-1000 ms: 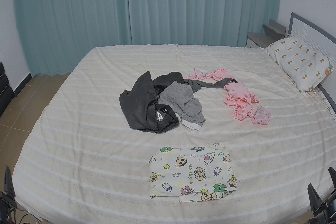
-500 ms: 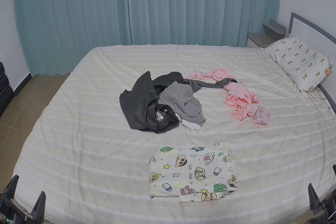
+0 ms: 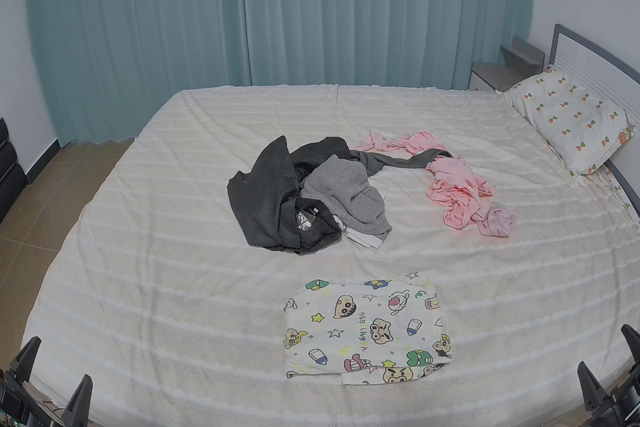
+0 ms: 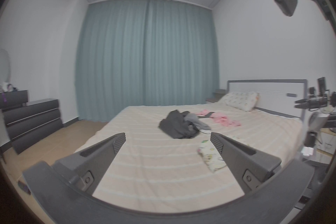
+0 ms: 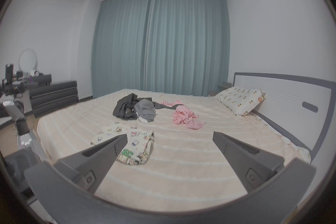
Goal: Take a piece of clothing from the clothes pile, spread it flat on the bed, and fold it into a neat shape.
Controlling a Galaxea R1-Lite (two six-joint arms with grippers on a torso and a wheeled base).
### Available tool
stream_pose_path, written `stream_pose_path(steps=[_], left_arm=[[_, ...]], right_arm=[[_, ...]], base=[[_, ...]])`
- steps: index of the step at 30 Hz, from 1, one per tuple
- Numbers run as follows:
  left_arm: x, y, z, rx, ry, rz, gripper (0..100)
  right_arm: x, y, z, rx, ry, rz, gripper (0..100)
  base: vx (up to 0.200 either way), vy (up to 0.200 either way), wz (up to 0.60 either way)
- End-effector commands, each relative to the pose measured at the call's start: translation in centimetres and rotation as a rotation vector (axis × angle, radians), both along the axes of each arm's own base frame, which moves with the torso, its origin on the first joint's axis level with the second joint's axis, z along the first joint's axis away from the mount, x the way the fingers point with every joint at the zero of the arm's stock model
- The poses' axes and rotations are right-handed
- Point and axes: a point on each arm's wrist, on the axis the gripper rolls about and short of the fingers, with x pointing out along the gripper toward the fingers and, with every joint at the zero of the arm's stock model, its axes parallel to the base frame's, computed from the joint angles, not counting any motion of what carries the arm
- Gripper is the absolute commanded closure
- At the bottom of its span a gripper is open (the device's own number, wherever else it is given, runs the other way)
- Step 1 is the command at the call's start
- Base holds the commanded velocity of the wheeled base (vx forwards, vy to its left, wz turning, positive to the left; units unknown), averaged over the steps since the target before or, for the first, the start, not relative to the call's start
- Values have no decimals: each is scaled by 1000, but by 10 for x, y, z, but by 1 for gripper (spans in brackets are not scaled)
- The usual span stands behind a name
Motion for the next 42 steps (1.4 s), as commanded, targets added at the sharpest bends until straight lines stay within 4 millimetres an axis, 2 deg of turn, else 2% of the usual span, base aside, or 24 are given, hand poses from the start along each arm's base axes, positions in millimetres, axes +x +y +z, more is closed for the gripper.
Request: stream_pose_path(steps=[1, 7, 11, 16, 18, 21, 23, 28, 42], left_arm=[[-1, 2, -10, -4, 24, 132, 0], [-1, 2, -9, 5, 20, 132, 0], [-1, 2, -9, 0, 20, 133, 0], [-1, 2, -9, 0, 20, 133, 0], [-1, 2, -9, 0, 20, 133, 0], [-1, 2, -9, 0, 20, 133, 0], [-1, 2, -9, 0, 20, 133, 0], [-1, 2, -9, 0, 20, 133, 0], [-1, 2, -9, 0, 20, 133, 0]], right_arm=[[3, -3, -1, 14, -31, -130, 0], [3, -3, -1, -24, -35, -127, 0], [2, 0, -2, 54, -24, -1, 0], [2, 1, -2, 176, 13, 45, 0], [1, 1, -2, 138, 17, 81, 0], [1, 1, -2, -37, -9, 92, 0], [1, 1, -2, -40, -7, 97, 0], [0, 3, -2, 161, 32, 173, 0], [0, 3, -2, 156, 30, 173, 0]], base=[[0, 0, 0], [0, 0, 0], [0, 0, 0], [0, 0, 0], [0, 0, 0], [0, 0, 0], [0, 0, 0], [0, 0, 0], [0, 0, 0]])
